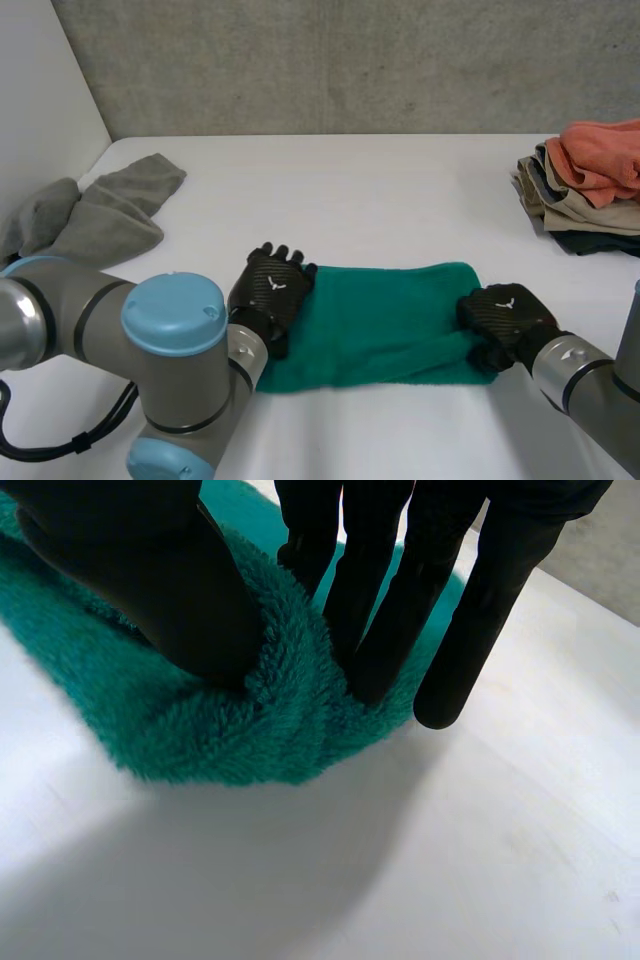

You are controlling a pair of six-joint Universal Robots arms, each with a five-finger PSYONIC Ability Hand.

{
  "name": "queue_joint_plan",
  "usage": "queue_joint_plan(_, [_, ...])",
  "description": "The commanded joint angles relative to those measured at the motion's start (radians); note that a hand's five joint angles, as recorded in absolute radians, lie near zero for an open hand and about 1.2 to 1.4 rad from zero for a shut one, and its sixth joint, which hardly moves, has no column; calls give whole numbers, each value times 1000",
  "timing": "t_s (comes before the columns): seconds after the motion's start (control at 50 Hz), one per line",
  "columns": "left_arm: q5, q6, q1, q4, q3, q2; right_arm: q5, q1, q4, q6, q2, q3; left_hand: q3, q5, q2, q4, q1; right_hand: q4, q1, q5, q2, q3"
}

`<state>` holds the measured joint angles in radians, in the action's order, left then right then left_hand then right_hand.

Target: Fold the laundry.

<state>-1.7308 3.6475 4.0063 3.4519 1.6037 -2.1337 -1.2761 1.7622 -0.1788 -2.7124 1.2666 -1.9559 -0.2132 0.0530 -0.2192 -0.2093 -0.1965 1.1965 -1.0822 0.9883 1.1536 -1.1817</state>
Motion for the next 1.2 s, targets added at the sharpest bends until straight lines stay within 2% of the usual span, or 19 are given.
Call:
queue_joint_plan(0.02, [-61,19,16,-8,-21,-3,-64,-39,15,103,80,-14,-65,51,-59,-69,-82,200,-314,233,243,-215])
queue_joint_plan(0.16, [-61,16,20,-13,12,139,-166,32,4,301,109,49,-27,13,-21,-31,-44,200,-314,233,243,-215])
queue_joint_plan(0.26, [-62,13,36,-14,54,251,-224,310,-10,330,67,205,0,-14,6,-4,-17,200,-314,233,243,-215])
queue_joint_plan(0.34, [-61,13,79,-14,113,336,-215,475,-43,380,-42,293,6,-20,12,2,-11,200,-314,233,243,-215])
queue_joint_plan(0.42, [-61,3,121,-13,157,393,-210,609,-86,492,-139,312,11,-26,17,7,-5,200,-314,233,243,-215])
queue_joint_plan(0.48, [-59,2,151,-13,185,405,-203,661,-97,536,-177,307,17,-32,23,13,1,200,-314,233,243,-215])
queue_joint_plan(0.52, [-58,2,157,-10,197,403,-203,680,-99,540,-187,301,23,-37,29,19,6,-454,339,-420,-411,439])
queue_joint_plan(0.56, [-58,-1,155,-10,197,402,-201,678,-107,522,-185,298,23,-37,29,19,6,-951,836,-917,-908,936])
queue_joint_plan(0.58, [-58,-4,154,-8,194,400,-200,681,-119,478,-182,296,23,-37,29,19,6,-1022,908,-988,-979,1007])
queue_joint_plan(0.64, [-56,-17,146,1,176,391,-197,662,-139,361,-138,290,23,-37,29,19,6,-1022,908,-988,-979,1007])
queue_joint_plan(0.66, [-55,-23,142,4,165,390,-195,617,-139,265,-57,278,23,-37,29,19,6,-1022,908,-988,-979,1007])
queue_joint_plan(0.72, [-18,-67,108,12,99,364,-196,518,-136,116,60,244,26,-40,32,22,9,-1022,908,-988,-979,1007])
queue_joint_plan(0.74, [-6,-81,97,12,82,351,-192,458,-133,15,110,223,26,-40,32,22,9,-1022,908,-988,-979,1007])
queue_joint_plan(0.8, [54,-150,37,12,3,298,-171,363,-101,-155,145,195,14,-29,20,10,-2,-1022,908,-988,-979,1007])
queue_joint_plan(0.88, [112,-240,-47,1,-105,206,-143,257,8,-283,163,190,-3,-11,3,-7,-20,-1022,908,-988,-979,1007])
queue_joint_plan(0.98, [122,-323,-119,-32,-237,57,-106,157,122,-342,155,209,-27,12,-21,-31,-43,-1022,908,-988,-979,1007])
queue_joint_plan(1.04, [120,-331,-135,-85,-290,-12,-72,138,154,-348,87,233,-41,27,-35,-45,-58,-1022,908,-988,-979,1007])
queue_joint_plan(1.12, [73,-334,-142,-206,-364,-106,-43,143,168,-345,-8,270,-59,45,-53,-63,-76,-1022,908,-988,-979,1007])
queue_joint_plan(1.2, [-28,-323,-144,-299,-373,-135,-35,145,180,-329,-71,293,-62,48,-56,-66,-79,-1006,892,-973,-963,991])
